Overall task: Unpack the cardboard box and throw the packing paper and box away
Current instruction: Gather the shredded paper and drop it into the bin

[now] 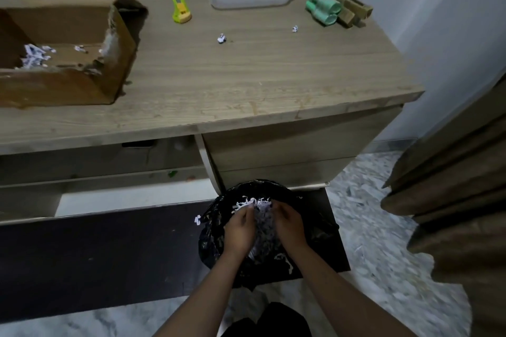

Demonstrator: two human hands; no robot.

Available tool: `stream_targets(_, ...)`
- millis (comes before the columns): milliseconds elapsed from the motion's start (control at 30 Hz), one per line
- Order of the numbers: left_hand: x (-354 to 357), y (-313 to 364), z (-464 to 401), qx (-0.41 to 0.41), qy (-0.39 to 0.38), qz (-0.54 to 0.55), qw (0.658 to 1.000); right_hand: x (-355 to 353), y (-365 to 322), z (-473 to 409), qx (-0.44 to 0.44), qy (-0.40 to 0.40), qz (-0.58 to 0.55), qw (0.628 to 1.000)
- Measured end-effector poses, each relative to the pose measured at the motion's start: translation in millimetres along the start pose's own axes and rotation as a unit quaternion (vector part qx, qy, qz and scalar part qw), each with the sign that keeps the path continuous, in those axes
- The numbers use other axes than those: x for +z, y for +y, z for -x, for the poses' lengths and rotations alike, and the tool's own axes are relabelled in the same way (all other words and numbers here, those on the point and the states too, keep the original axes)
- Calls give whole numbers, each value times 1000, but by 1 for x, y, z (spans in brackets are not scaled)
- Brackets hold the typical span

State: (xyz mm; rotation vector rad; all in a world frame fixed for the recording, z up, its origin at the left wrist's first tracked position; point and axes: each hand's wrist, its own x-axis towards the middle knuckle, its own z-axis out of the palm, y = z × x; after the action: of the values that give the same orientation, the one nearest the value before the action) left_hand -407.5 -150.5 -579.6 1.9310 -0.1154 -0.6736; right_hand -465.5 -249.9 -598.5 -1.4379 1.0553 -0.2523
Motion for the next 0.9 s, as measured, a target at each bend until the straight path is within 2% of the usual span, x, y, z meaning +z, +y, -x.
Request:
stream_targets(300, -45, 54, 75, 17, -32, -71, 997, -23, -65, 80, 1, 12, 29, 1000)
stream_targets(500, -72, 113, 115, 2, -17, -42, 999, -43, -133, 131, -35, 25, 36, 998)
stream_targets(567, -82, 137, 123, 27, -4, -45, 999, -47, -154, 137, -54, 32, 51, 997)
stream_targets(767, -113, 201, 119, 129, 33, -60, 989, -48, -218, 141, -118, 39, -9, 992)
stream_targets(900, -130, 229, 101, 197, 87, -75, 974, -44, -254, 131, -187, 83, -19, 979)
